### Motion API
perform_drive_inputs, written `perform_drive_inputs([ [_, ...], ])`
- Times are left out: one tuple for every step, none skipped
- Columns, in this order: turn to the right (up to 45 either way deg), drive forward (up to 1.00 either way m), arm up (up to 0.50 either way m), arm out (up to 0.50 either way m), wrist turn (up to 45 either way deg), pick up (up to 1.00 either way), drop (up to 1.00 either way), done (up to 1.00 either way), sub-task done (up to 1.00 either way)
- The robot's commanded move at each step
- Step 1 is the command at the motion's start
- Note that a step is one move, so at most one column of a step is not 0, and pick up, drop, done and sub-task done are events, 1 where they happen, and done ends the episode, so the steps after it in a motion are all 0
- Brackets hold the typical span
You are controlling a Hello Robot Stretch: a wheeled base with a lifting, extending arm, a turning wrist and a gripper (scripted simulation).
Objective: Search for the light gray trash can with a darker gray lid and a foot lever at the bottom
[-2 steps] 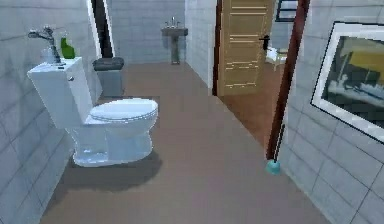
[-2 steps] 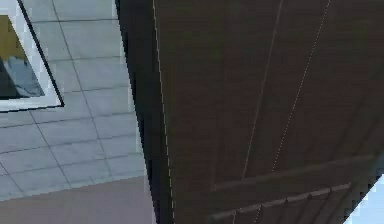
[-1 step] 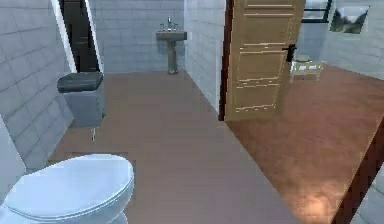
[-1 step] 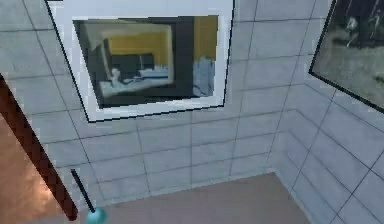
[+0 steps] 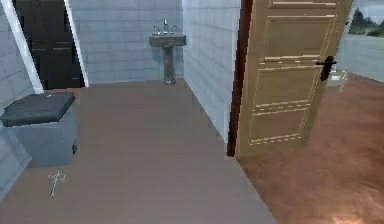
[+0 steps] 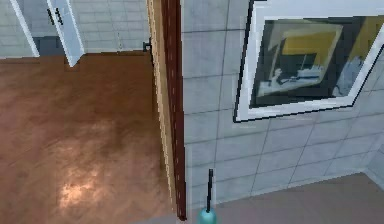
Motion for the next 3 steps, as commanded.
perform_drive_inputs([
  [-9.0, 0.0, 0.0, 0.0, 0.0, 0.0, 0.0, 0.0, 0.0],
  [0.0, 0.6, 0.0, 0.0, 0.0, 0.0, 0.0, 0.0, 0.0],
  [-27.0, 0.0, 0.0, 0.0, 0.0, 0.0, 0.0, 0.0, 0.0],
])
